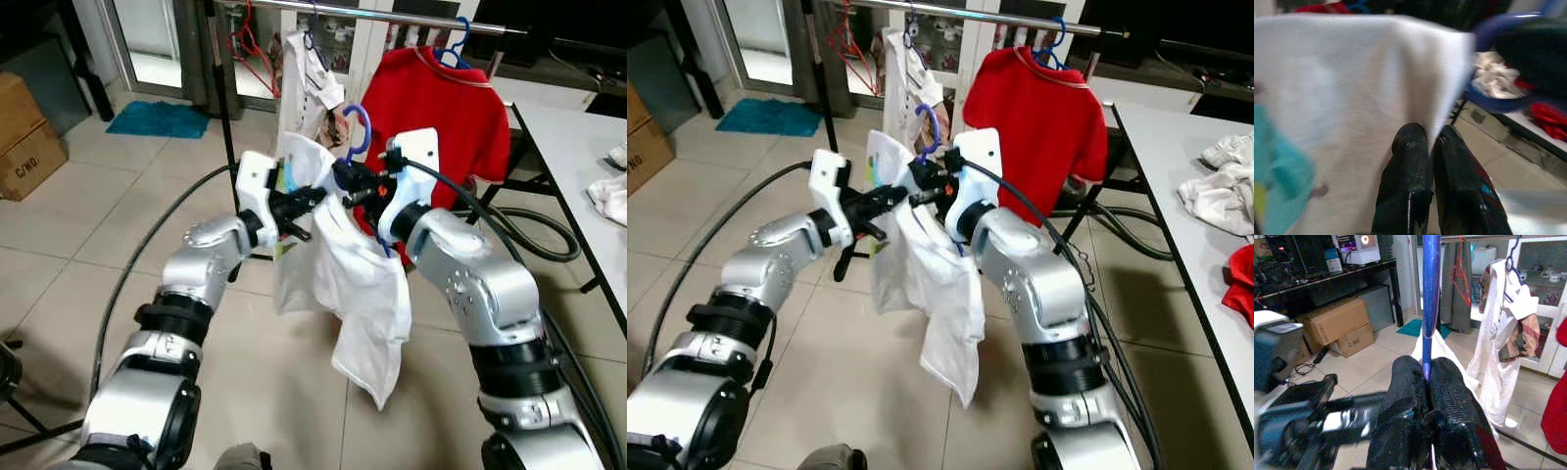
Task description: Hang hanger
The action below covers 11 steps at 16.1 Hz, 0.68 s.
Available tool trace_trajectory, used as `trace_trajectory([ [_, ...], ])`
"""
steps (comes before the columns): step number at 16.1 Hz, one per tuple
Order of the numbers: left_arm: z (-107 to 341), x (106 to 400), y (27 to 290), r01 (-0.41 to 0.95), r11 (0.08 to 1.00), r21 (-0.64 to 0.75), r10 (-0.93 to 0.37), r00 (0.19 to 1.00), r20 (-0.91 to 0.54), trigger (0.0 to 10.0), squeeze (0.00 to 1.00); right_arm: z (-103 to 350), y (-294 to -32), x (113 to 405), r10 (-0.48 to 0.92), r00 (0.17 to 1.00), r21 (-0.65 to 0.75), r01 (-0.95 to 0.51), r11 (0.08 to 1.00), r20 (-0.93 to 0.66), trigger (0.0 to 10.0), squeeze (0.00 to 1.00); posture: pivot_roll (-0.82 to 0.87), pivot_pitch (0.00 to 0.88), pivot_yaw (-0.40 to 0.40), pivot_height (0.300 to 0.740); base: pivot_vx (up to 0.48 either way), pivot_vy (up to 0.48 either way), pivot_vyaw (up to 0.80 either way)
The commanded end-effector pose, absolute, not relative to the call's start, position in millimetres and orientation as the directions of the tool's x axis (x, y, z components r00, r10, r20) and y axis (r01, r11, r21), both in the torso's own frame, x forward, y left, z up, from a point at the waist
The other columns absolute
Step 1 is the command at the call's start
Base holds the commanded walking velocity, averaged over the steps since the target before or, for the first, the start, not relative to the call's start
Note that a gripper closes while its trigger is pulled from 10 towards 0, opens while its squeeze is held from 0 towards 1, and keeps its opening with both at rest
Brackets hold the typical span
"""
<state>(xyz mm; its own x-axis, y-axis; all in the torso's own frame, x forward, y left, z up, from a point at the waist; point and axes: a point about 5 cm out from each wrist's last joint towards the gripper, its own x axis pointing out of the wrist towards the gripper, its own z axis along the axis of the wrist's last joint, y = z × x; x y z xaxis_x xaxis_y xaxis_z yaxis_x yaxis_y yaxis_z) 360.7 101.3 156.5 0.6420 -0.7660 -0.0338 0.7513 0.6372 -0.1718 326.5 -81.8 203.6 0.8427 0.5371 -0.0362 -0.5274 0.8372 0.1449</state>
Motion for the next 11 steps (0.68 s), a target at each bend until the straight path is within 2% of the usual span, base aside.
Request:
trace_trajectory([
  [1,158,354,92,0.798,0.585,-0.143,-0.809,0.586,-0.036,0.0,0.00,212,-88,332,0.503,0.864,0.147,-0.496,0.856,-0.012,10.0,0.00,0.01,0.000,-0.039,0.740,0.000,0.000,0.00],
  [2,155,342,79,0.841,0.524,-0.133,-0.851,0.523,-0.046,0.0,0.00,213,-89,337,0.478,0.878,0.162,-0.470,0.868,-0.013,10.0,0.00,0.01,0.000,-0.039,0.740,0.000,0.000,0.00],
  [5,147,332,62,0.854,0.501,-0.142,-0.865,0.499,-0.051,0.0,0.00,216,-88,346,0.454,0.891,0.162,-0.445,0.881,-0.022,10.0,0.00,0.01,0.000,-0.052,0.740,0.000,0.000,0.00],
  [7,149,332,59,0.855,0.498,-0.147,-0.866,0.497,-0.046,0.0,0.00,217,-88,350,0.453,0.891,0.162,-0.444,0.881,-0.021,10.0,0.00,0.01,0.000,-0.057,0.740,0.000,0.000,0.00],
  [10,136,317,60,0.886,0.433,-0.165,-0.899,0.411,-0.155,0.0,0.00,216,-90,360,0.440,0.898,0.154,-0.430,0.889,-0.032,10.0,0.00,0.01,0.000,-0.060,0.740,0.000,0.000,0.00],
  [11,132,315,60,0.885,0.435,-0.162,-0.896,0.408,-0.177,0.0,0.00,217,-91,363,0.433,0.901,0.152,-0.424,0.893,-0.032,10.0,0.00,0.01,0.000,-0.066,0.740,0.000,0.000,0.00],
])
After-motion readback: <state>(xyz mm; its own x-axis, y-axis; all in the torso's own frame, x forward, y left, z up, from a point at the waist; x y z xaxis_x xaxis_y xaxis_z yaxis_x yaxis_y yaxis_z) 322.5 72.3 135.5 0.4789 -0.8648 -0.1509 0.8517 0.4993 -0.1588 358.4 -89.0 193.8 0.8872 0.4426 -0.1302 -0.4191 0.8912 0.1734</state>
